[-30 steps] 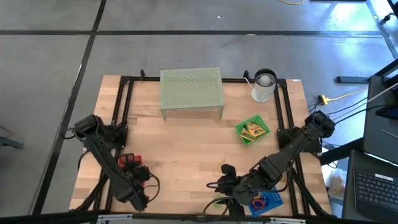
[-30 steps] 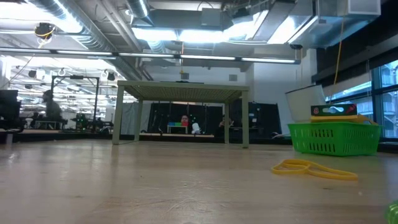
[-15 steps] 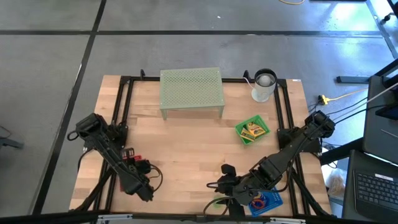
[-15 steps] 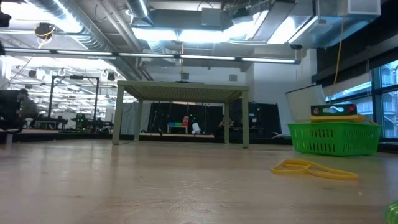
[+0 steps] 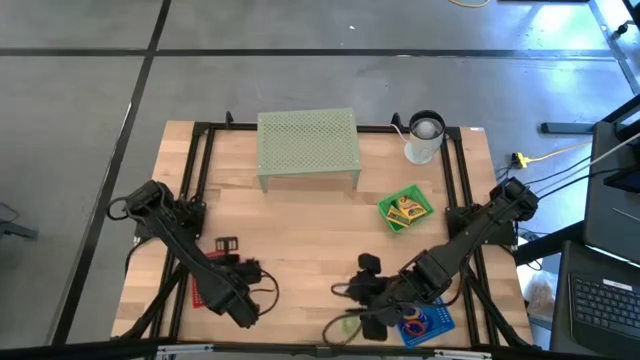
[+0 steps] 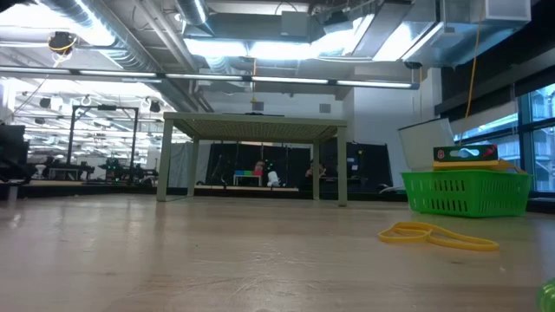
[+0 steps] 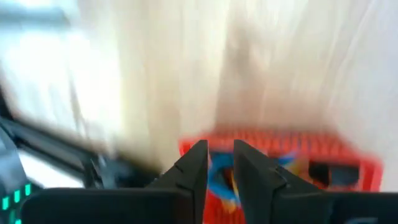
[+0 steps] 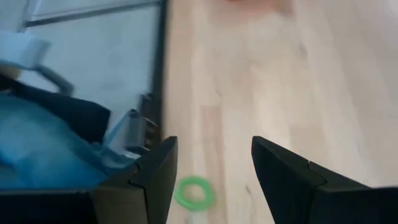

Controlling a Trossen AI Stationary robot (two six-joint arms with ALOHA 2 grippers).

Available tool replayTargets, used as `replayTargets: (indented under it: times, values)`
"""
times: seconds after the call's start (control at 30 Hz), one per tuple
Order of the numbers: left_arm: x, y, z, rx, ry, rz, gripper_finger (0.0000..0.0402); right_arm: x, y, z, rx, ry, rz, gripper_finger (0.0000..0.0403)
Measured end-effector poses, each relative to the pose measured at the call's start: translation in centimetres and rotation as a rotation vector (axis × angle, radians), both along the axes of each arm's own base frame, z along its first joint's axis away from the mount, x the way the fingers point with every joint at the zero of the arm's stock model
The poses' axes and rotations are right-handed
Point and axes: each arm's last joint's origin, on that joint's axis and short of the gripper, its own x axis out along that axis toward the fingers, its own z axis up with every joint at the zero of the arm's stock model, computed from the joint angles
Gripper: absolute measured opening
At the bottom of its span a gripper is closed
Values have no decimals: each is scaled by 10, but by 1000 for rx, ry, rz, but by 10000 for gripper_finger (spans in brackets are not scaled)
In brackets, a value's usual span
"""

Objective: Pick & Place Office Desk Supplies
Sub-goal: Put the yellow rubber band into the red bin

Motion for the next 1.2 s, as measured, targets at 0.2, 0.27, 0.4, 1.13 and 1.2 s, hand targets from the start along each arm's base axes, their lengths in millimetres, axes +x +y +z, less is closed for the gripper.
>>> replayTargets:
  times: [0.2, 0.27, 0.4, 1.13, 1.2]
  values:
    - [20, -3, 8, 109, -320, -89, 63, 0, -11, -33, -85, 208, -166, 208]
    - [25, -5, 8, 114, -396, -91, 66, 4, -12, -45, -114, 253, -192, 208]
    - [30, -7, 8, 95, -452, -79, 80, 13, -20, -70, -172, 351, -261, 208]
    - [24, -14, 7, 35, -438, -34, 115, 36, -85, -149, -178, 687, -301, 208]
    - [23, -15, 7, 36, -440, -39, 116, 34, -86, -153, -152, 681, -313, 208]
